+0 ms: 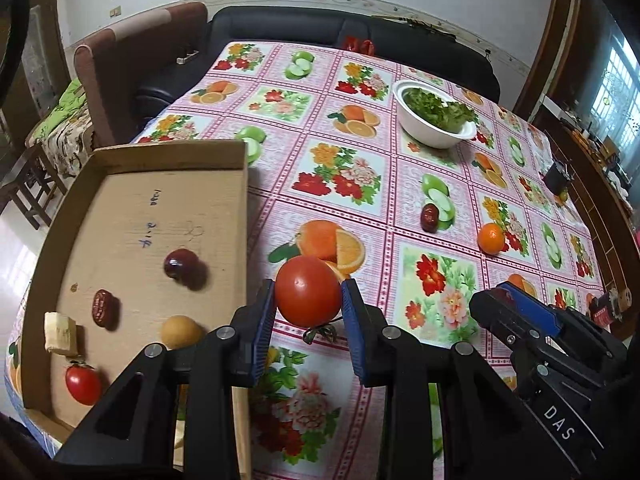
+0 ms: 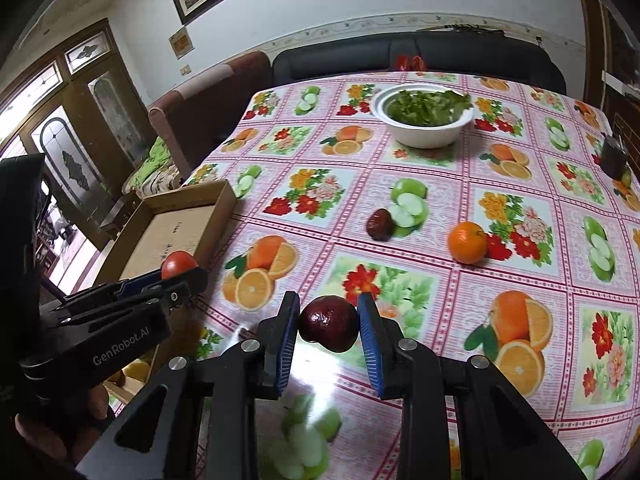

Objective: Organize fruits
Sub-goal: 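Carry the tomato with the left tool while the right tool carries the plum over the box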

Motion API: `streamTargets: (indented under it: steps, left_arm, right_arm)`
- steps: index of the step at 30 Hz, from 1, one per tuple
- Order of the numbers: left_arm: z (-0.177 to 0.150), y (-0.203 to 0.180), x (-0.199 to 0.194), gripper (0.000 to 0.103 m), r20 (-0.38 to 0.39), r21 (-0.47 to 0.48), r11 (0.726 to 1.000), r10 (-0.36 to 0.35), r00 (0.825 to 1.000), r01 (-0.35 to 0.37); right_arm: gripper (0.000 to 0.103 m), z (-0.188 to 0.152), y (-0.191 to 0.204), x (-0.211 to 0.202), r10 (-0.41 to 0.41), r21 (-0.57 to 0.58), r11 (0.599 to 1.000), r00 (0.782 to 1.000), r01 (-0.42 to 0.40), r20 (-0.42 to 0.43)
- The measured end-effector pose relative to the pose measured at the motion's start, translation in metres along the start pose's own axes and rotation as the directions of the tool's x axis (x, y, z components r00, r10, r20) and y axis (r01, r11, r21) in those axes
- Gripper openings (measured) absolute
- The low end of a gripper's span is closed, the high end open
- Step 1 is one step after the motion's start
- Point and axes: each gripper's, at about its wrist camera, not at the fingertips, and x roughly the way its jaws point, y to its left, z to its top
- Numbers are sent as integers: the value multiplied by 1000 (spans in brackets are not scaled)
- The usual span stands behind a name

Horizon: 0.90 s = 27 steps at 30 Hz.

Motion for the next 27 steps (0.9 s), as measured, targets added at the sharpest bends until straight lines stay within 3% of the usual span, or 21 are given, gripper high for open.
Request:
streamTargets:
  steps: [27]
  left_arm:
    - [1,69,-10,31,20,-85,993,87,996,-85]
  right_arm:
    - [30,20,83,17,91,-137,986,996,-91,-5]
